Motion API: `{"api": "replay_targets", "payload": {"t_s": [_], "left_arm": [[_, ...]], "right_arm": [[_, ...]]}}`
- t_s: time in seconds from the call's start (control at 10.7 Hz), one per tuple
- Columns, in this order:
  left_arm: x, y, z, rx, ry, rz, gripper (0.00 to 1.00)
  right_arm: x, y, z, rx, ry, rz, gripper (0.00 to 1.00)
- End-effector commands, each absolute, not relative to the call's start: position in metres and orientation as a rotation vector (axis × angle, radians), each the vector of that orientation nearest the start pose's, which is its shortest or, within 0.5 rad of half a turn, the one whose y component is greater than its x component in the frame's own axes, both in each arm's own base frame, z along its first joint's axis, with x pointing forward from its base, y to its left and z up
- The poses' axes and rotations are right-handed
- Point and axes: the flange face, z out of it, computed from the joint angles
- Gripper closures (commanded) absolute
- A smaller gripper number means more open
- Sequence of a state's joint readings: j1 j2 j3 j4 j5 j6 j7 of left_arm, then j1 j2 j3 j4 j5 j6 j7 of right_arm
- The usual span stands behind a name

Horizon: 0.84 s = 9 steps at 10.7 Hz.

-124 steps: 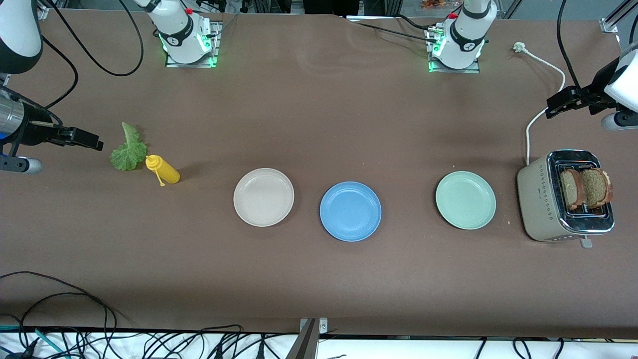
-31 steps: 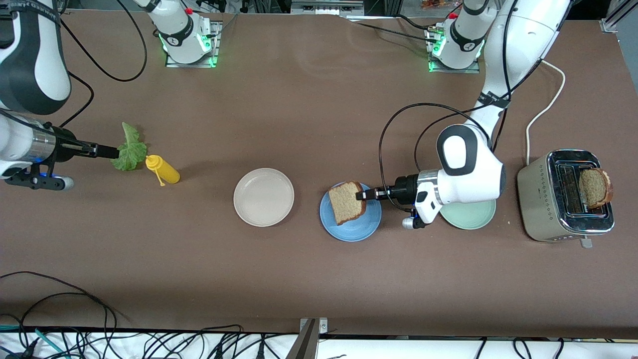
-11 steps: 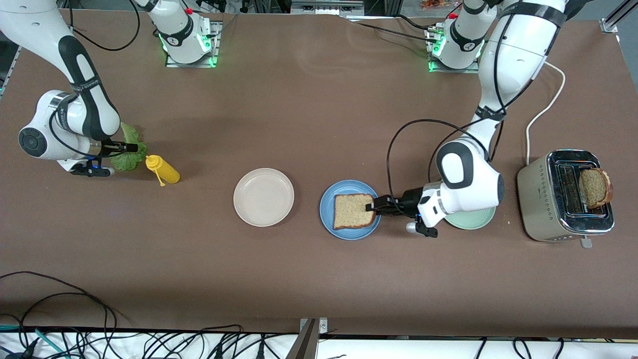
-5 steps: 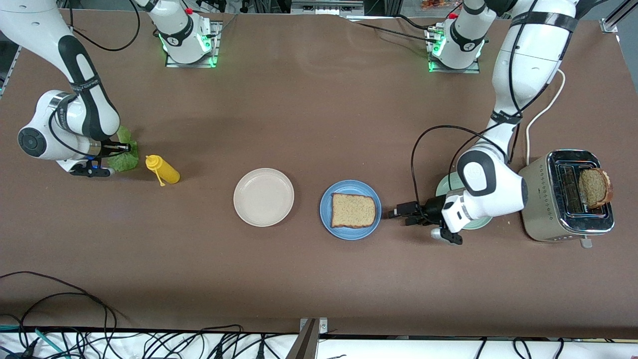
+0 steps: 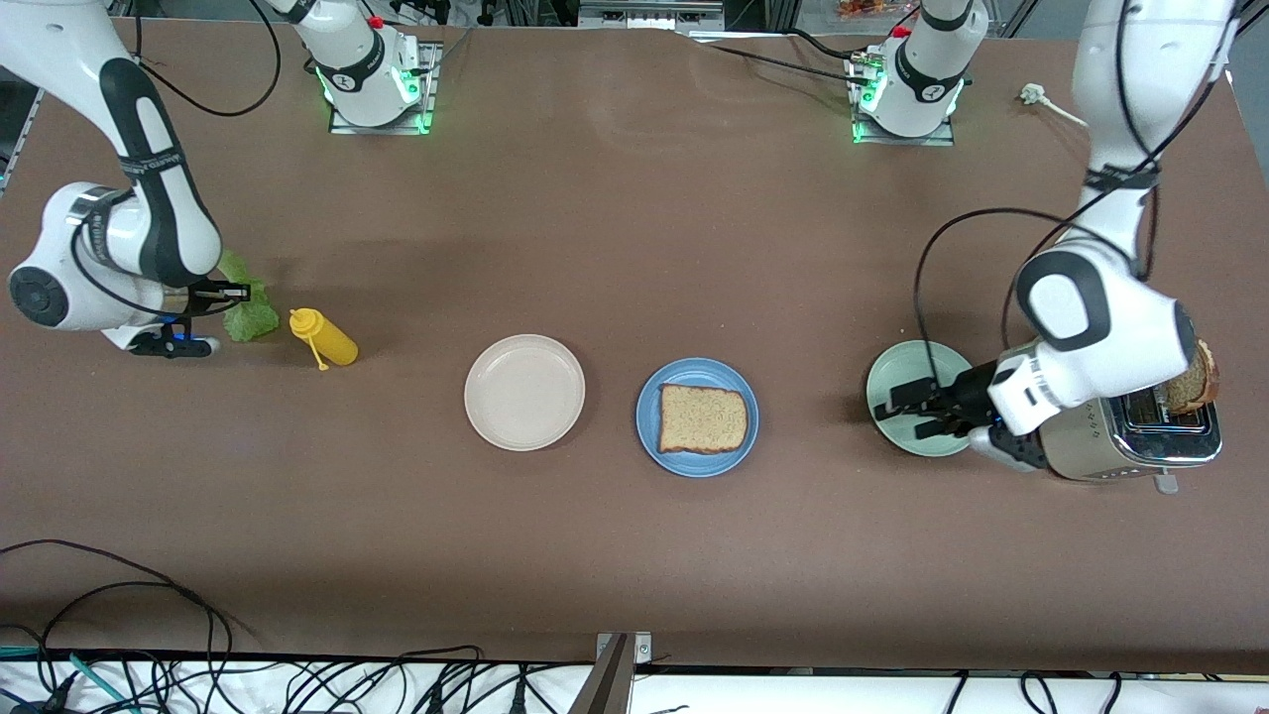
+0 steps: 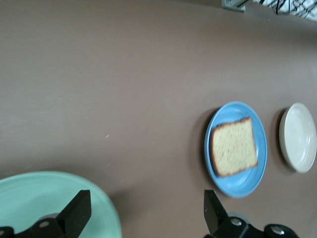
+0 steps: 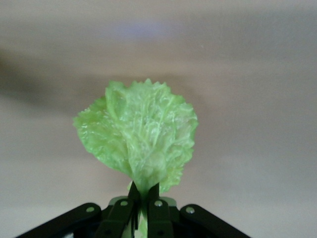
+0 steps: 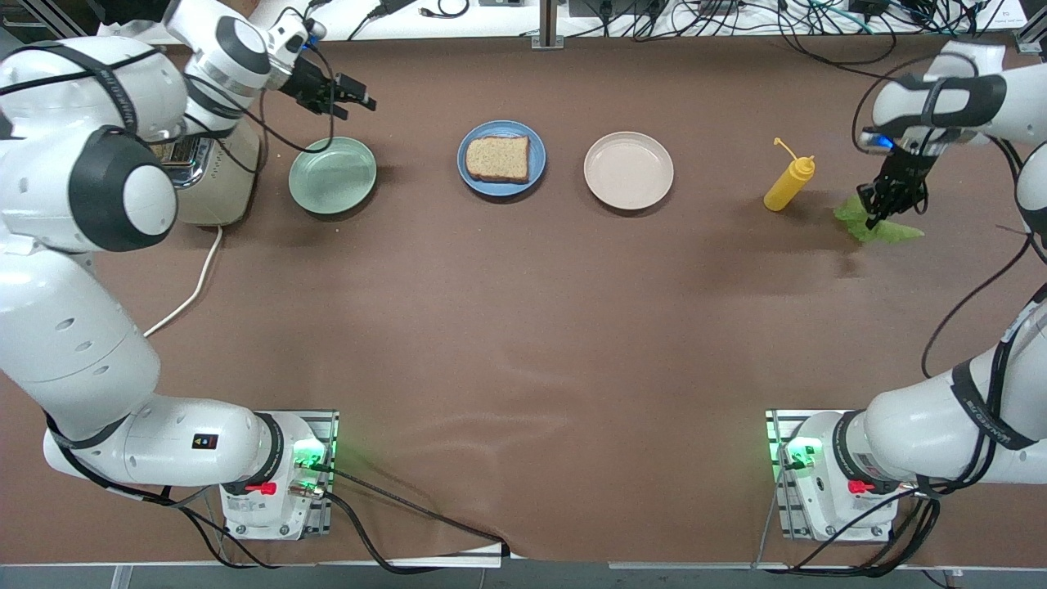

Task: Make sandwich in blue plate with both arms
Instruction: 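Carry the lettuce to the blue plate while the left gripper withdraws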

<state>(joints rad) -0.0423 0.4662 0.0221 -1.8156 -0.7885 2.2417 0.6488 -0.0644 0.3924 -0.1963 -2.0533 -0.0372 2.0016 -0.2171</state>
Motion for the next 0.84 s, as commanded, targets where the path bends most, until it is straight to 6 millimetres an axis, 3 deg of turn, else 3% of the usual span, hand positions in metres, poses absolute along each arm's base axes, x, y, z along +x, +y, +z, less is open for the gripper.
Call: {"api": "replay_targets", "payload": {"t_s": [0.0, 0.28, 0.56, 0.75], "left_arm": [[0.627, -0.005, 0.336, 2.672, -0.297, 0.131, 0.0], [0.608, 0.029, 0.386, 2.782, -0.353, 0.02, 0.0], [0.589, 0.07, 0.422, 2.91, -0.432, -0.057, 0.0], [0.579, 0.092, 0.446, 2.961, -0.397, -0.137, 0.0]], "right_arm": [[0.571, -0.115, 0.314, -3.024, -0.049, 0.765, 1.0], [0.6, -0.082, 0.394, -3.0, -0.122, 0.744, 1.0], [0.616, -0.029, 0.443, -2.94, -0.231, 0.653, 1.0], [0.625, 0.022, 0.47, -2.889, -0.296, 0.544, 1.0]]}}
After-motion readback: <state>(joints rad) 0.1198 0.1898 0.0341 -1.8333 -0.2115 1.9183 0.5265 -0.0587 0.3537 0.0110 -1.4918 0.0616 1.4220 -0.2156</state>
